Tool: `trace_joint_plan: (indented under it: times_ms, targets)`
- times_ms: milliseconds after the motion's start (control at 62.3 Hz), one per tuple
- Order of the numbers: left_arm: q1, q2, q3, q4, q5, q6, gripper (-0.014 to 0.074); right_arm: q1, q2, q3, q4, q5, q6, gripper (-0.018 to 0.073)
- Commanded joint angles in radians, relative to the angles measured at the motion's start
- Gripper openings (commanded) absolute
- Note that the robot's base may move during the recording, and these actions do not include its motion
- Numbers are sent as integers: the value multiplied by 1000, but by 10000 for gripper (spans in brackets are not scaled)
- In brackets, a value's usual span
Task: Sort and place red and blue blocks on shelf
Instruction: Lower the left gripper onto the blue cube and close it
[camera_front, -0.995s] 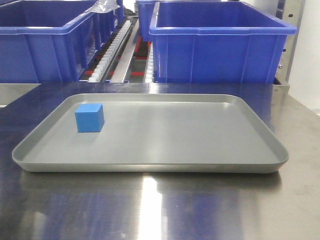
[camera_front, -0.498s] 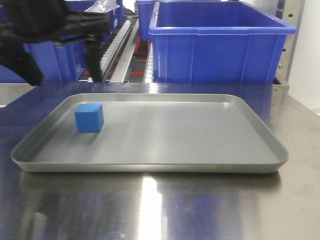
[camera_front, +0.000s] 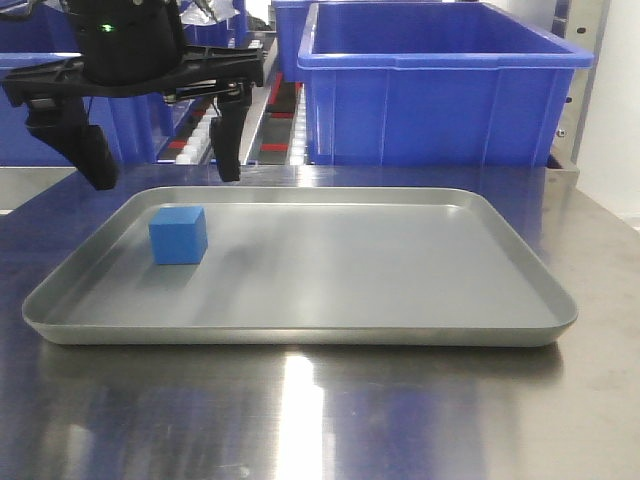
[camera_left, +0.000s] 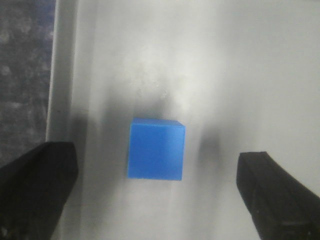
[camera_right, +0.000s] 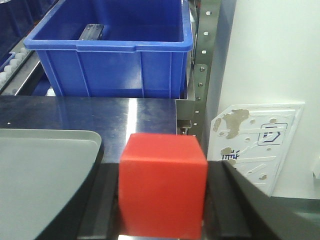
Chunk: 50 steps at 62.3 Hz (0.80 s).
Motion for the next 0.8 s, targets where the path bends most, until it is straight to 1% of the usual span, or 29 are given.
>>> trace_joint_plan:
  times_ms: [0,273,417,642,738,786]
  targets:
    - [-4,-34,-33,-3,-29,-3,690,-4,5,-28,-15,-81,0,52]
    - [-4,27,-33,2,-29,-3,689,-4,5,-28,-15,-81,0,52]
    - [-2,48,-33,33,-29,-3,689,-4,5,-28,-15,-81,0,52]
    - [4,76,-33,28,-33,-5,689,-4,5,-28,-15,-81,0,52]
    - [4,78,-33,15,-33,-5,652,-4,5,-28,-15,-81,0,52]
    - [4,80,-33,6,-33,-5,610,-4,5,-28,-15,-81,0,52]
